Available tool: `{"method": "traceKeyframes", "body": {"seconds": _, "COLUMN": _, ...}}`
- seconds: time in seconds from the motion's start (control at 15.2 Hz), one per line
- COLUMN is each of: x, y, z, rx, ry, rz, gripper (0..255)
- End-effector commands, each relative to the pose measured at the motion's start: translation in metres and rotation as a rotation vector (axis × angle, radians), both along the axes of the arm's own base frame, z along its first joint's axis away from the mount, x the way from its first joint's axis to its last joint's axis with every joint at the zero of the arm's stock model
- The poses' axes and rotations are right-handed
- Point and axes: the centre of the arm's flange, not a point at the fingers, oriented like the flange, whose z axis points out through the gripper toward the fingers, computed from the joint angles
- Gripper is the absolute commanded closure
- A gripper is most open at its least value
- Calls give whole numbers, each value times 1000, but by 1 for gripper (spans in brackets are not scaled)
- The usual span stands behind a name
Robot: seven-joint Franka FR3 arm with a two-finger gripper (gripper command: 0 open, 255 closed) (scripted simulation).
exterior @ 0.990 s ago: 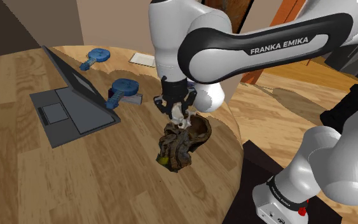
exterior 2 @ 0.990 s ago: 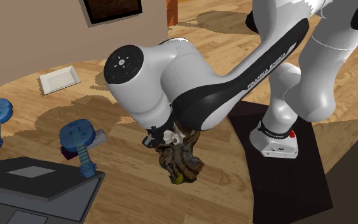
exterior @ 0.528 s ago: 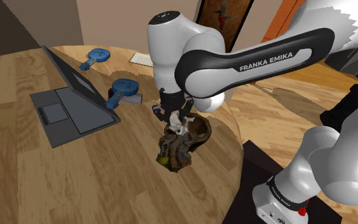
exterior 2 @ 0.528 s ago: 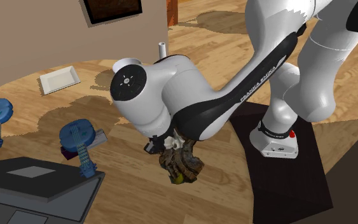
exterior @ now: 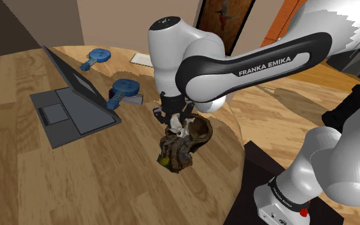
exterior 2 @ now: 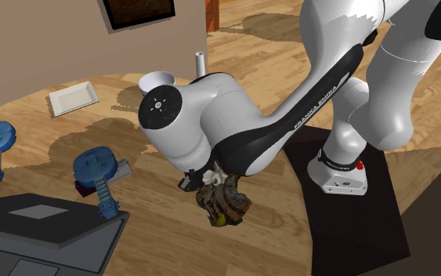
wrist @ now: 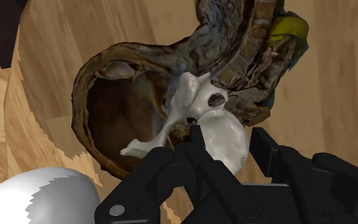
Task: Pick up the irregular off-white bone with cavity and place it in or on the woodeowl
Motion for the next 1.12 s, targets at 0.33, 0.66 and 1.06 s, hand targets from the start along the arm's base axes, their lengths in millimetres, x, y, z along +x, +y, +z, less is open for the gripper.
{"method": "traceKeyframes", "body": {"seconds": 0.33, "x": 0, "y": 0, "z": 0, "rx": 0, "ry": 0, "rz": 0, "gripper": 0}}
{"method": "traceKeyframes", "body": {"seconds": 0.66, "x": 3, "y": 14, "z": 48, "rx": 0, "ry": 0, "rz": 0, "gripper": 0}}
{"method": "traceKeyframes", "body": {"seconds": 1.06, "x": 3, "y": 14, "z": 48, "rx": 0, "ry": 0, "rz": 0, "gripper": 0}}
